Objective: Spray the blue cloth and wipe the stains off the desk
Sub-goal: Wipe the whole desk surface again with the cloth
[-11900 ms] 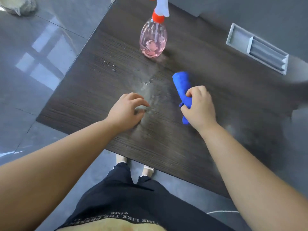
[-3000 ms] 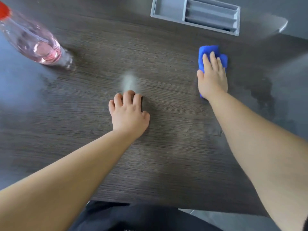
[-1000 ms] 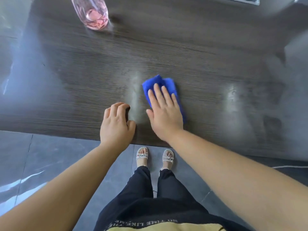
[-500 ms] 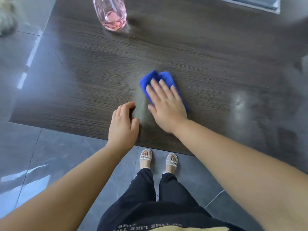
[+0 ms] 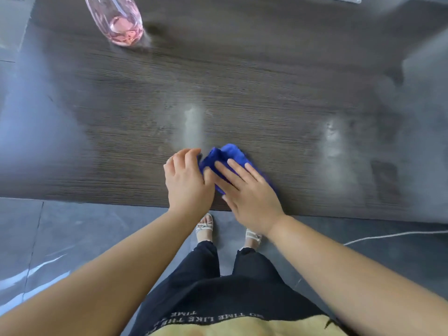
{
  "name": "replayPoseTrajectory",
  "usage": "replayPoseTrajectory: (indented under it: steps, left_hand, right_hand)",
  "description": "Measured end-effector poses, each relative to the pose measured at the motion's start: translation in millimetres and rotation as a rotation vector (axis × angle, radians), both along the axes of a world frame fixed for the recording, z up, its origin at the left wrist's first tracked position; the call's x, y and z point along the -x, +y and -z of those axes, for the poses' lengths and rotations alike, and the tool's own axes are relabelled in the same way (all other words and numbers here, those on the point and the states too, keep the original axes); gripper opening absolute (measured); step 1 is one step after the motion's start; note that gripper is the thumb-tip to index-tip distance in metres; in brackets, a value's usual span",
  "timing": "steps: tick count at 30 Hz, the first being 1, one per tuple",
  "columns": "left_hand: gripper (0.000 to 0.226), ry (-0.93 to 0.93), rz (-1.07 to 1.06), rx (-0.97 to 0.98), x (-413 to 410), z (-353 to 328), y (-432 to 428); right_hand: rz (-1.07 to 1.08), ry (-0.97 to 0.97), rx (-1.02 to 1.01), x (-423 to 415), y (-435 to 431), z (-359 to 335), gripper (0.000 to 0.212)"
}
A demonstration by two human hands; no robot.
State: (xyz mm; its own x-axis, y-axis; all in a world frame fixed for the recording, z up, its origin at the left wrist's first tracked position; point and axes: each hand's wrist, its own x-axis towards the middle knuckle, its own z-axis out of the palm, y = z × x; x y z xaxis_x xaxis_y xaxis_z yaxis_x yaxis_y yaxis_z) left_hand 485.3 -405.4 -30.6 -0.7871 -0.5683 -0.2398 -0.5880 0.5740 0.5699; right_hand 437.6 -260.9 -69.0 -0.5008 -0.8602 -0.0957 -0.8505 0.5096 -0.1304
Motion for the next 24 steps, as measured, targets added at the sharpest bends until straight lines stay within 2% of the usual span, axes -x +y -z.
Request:
replayPoseTrajectory:
  steps: [2, 5, 8, 10, 12, 14, 16, 19, 21, 23, 24]
  left_hand:
    - [0.060, 0.012, 0.100, 0.057, 6, -2, 17]
    - [0.057, 0.004, 0.269, 0.071, 16, -3, 50]
    - [0.060, -0.012, 0.323, 0.067, 28, -3, 78]
    - [0.061, -0.009, 0.296, 0.062, 35, -2, 90]
    - [0.063, 0.003, 0.280, 0.074, 41, -1, 101]
    - [0.065, -0.011, 0.315, 0.097, 49, -2, 117]
    - [0.065, -0.044, 0.370, 0.128, 58, -3, 133]
    - [0.057, -0.118, 0.412, 0.133, 73, -3, 157]
    - [0.054, -0.151, 0.404, 0.146, 79, 0, 170]
    - [0.058, -0.181, 0.378, 0.168, 81, 3, 176]
    - [0.060, -0.187, 0.357, 0.177, 82, 4, 178]
  right_hand:
    - [0.060, 0.063, -0.031, 27, 49, 3, 0.049]
    - [0.475, 0.041, -0.022, 68, 93, 1, 0.052]
    - [0.786, 0.039, 0.031, 62, 72, 4, 0.052]
    - [0.684, 0.030, 0.059, 38, 61, 4, 0.053]
    - [0.360, 0.027, 0.019, 20, 84, 1, 0.052]
    - [0.174, 0.008, -0.023, 33, 133, -4, 0.051]
    - [0.259, 0.038, -0.052, 62, 181, -2, 0.052]
    - [0.621, -0.003, -0.059, 110, 224, -2, 0.054]
    - [0.852, -0.024, -0.032, 119, 213, 0, 0.055]
    - [0.882, -0.018, -0.002, 101, 186, 1, 0.057]
    - [0.775, -0.009, 0.033, 88, 178, 2, 0.056]
